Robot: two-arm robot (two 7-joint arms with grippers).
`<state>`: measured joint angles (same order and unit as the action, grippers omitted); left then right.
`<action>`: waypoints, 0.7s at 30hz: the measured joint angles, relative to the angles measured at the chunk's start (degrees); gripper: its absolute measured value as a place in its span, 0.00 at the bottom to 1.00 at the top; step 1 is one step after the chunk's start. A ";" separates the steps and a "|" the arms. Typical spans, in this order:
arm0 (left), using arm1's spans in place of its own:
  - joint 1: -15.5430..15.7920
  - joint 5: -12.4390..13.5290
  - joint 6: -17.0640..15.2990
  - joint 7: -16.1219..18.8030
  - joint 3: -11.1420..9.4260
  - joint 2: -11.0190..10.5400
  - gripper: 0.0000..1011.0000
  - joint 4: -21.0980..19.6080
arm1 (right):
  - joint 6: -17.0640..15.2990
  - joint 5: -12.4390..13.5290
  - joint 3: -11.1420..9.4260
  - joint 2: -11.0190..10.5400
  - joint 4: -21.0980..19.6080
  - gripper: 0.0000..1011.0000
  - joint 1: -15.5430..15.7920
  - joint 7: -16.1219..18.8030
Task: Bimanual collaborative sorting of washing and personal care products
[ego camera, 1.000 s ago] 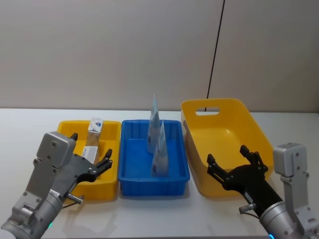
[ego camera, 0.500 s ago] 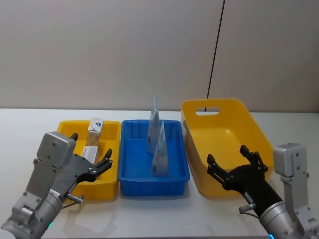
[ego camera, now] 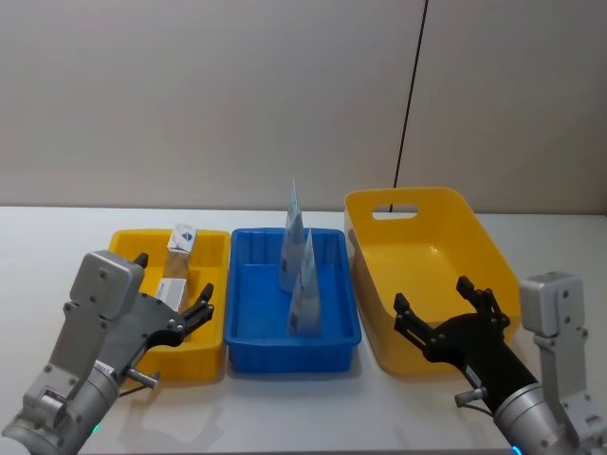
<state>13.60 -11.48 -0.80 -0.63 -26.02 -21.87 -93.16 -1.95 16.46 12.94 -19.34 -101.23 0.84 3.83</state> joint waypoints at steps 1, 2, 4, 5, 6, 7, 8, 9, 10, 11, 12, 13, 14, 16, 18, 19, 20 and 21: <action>0.00 0.00 0.00 0.00 0.00 0.00 0.99 0.00 | 0.00 0.00 0.00 0.00 0.00 0.99 0.00 0.00; 0.04 0.00 -0.02 -0.01 0.03 0.04 0.99 0.06 | 0.00 0.00 0.00 0.00 0.00 0.99 0.00 0.00; 0.19 -0.02 -0.11 -0.07 0.09 0.16 0.99 0.22 | 0.00 0.00 0.00 0.00 0.00 0.99 0.00 0.00; 0.25 -0.04 -0.20 -0.11 0.12 0.20 0.99 0.29 | 0.00 0.00 0.00 0.00 0.00 0.99 0.00 0.00; 0.35 -0.07 -0.30 -0.17 0.16 0.26 0.99 0.39 | 0.00 0.00 0.00 0.00 0.00 0.99 0.00 0.00; 0.54 -0.18 -0.57 -0.32 0.24 0.37 0.99 0.58 | 0.00 0.00 0.00 0.00 0.00 0.99 0.00 0.00; 0.63 -0.26 -0.72 -0.45 0.29 0.42 0.99 0.69 | 0.00 0.00 0.00 0.00 0.00 0.99 0.00 0.00; 0.79 -0.33 -0.87 -0.54 0.36 0.49 0.99 0.86 | 0.00 0.00 0.00 0.00 0.00 0.99 0.00 0.00; 1.06 -0.54 -1.23 -0.75 0.47 0.60 0.99 1.16 | 0.00 0.00 0.00 0.00 0.00 0.99 0.00 0.00; 1.22 -0.66 -1.43 -0.87 0.53 0.66 0.99 1.34 | 0.00 0.00 0.00 0.00 0.00 0.99 0.00 0.00; 1.39 -0.81 -1.70 -1.02 0.61 0.73 0.99 1.53 | 0.00 0.00 0.00 0.00 0.00 0.99 0.00 0.00; 1.74 -1.08 -2.18 -1.27 0.75 0.86 0.99 1.91 | 0.00 0.00 0.00 0.00 0.00 0.99 0.00 0.00; 1.99 -1.21 -2.42 -1.40 0.83 0.95 0.99 2.11 | 0.00 0.00 0.00 0.00 0.00 0.99 0.00 0.00; 2.59 -1.65 -3.26 -1.77 1.12 1.18 0.99 2.83 | 0.00 0.00 0.00 0.00 0.00 0.99 0.00 0.00; 2.99 -2.00 -3.94 -2.04 1.32 1.35 0.99 3.32 | 0.00 0.00 0.00 0.00 0.00 0.99 0.00 0.00; 3.26 -2.14 -4.20 -2.14 1.44 1.49 0.99 3.69 | 0.00 0.00 0.00 0.00 0.00 0.99 0.00 0.00; 3.65 -2.45 -4.75 -2.33 1.61 1.72 0.99 4.24 | 0.00 0.00 0.00 0.00 0.00 0.99 0.00 0.00; 3.84 -2.61 -5.11 -2.44 1.70 1.84 0.99 4.53 | 0.00 0.00 0.00 0.00 0.00 0.99 0.00 0.00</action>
<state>17.44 -14.09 -5.91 -3.07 -24.31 -20.03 -88.63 -1.95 16.46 12.94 -19.34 -101.23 0.84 3.83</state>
